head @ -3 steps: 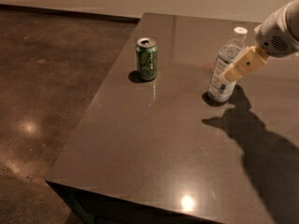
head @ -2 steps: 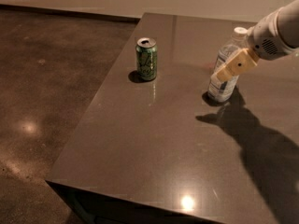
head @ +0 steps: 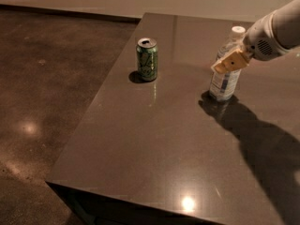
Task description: Knock blue plastic bottle over
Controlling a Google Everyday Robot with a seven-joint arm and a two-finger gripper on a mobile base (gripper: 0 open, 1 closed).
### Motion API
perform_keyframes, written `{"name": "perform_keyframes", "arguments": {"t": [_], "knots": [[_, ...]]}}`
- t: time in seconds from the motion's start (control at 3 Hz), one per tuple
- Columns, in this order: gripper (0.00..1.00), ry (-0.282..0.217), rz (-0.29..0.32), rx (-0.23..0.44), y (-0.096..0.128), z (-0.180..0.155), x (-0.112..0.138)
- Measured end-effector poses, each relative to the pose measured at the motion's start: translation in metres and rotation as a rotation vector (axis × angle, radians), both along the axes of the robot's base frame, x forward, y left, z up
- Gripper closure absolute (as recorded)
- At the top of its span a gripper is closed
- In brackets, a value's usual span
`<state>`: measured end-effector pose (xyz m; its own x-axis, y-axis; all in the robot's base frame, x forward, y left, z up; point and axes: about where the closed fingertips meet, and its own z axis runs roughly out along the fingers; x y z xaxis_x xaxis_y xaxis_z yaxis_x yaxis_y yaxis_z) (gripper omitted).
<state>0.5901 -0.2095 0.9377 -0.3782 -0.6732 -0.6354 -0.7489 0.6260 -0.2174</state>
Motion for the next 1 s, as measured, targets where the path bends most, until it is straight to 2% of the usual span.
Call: {"name": "perform_keyframes", "arguments": {"t": [0.33, 0.67, 1.0], "knots": [[0.72, 0.041, -0.001, -0.040, 0.001, 0.005, 0.002], [0.96, 0.096, -0.017, -0.133, 0.002, 0.021, 0.001], [1.00, 0.196, 0.007, -0.314, 0.011, 0.018, -0.001]]}}
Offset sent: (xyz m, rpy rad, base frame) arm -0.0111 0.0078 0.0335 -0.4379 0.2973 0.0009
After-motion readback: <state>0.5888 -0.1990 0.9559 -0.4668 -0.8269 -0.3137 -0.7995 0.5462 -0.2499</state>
